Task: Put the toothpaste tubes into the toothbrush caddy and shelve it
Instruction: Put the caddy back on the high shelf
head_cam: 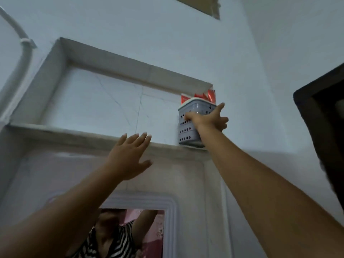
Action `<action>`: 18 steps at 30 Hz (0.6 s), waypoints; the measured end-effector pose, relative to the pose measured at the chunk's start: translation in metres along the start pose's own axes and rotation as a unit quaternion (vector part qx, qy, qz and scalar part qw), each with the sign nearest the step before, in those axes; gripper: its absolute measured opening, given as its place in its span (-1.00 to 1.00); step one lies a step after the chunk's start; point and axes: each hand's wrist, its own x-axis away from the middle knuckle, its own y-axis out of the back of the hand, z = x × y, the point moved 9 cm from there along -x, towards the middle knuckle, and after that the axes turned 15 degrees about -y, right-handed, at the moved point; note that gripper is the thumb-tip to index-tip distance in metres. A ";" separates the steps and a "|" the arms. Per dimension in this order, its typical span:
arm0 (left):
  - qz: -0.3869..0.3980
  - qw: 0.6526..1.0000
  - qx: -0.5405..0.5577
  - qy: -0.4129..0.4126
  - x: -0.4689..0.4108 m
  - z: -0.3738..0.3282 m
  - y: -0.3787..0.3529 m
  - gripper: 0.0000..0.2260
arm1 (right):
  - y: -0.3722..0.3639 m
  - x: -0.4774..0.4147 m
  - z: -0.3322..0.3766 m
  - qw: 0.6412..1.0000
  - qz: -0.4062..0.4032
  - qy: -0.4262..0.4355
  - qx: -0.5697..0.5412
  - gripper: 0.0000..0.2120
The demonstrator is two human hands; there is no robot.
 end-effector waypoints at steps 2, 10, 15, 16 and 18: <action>-0.008 1.000 0.002 0.001 -0.001 0.000 -0.003 -0.12 | -0.013 -0.010 -0.013 0.999 -0.027 0.006 0.043 0.29; -0.029 0.999 0.031 -0.022 0.000 0.006 -0.008 -0.10 | -0.048 -0.010 -0.026 0.967 -0.133 0.176 0.127 0.02; -0.036 0.998 0.042 -0.020 0.001 0.005 -0.007 -0.10 | -0.051 -0.005 -0.033 0.959 -0.116 0.212 0.151 -0.02; -0.027 0.999 0.043 -0.017 0.001 0.005 -0.007 -0.10 | -0.053 -0.006 -0.036 0.959 -0.101 0.212 0.161 -0.04; -0.015 0.999 0.048 -0.013 0.002 0.004 -0.008 -0.15 | -0.053 0.005 -0.045 0.958 -0.061 0.214 0.180 -0.11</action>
